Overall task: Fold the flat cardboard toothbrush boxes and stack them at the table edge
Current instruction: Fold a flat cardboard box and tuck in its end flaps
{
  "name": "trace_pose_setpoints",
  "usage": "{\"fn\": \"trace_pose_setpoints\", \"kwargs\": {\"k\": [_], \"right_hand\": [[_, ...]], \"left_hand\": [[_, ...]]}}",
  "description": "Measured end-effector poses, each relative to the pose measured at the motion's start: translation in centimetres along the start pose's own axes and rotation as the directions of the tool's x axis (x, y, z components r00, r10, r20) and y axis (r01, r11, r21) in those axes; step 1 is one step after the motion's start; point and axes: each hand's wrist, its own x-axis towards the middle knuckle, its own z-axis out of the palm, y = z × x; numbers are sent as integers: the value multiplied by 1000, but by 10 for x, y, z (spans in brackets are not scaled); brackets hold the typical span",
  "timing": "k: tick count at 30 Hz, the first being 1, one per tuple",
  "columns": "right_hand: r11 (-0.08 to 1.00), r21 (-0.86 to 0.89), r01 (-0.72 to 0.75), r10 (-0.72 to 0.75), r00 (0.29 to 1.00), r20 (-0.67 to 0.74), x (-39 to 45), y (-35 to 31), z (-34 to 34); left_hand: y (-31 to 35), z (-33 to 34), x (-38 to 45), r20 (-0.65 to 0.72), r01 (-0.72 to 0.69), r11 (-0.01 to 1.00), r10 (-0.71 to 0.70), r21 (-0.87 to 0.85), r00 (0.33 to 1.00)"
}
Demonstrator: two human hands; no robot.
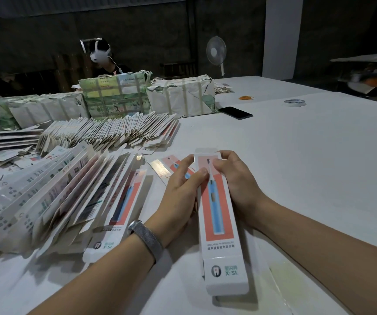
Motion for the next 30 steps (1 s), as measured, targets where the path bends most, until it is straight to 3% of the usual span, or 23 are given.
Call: {"fn": "trace_pose_setpoints", "kwargs": {"k": [11, 17, 25, 30], "right_hand": [[991, 133, -21, 26, 999, -34, 5, 3, -2], [993, 115, -31, 36, 998, -42, 8, 7, -4], [993, 91, -71, 67, 996, 52, 7, -2, -7], [978, 191, -85, 80, 996, 34, 7, -3, -7]], "left_hand": [[2, 1, -1, 23, 2, 1000, -2, -1, 1000], [4, -1, -1, 23, 15, 1000, -15, 12, 1000], [5, -2, -2, 39, 20, 998, -22, 52, 999], [6, -1, -3, 51, 32, 998, -35, 62, 998]]}}
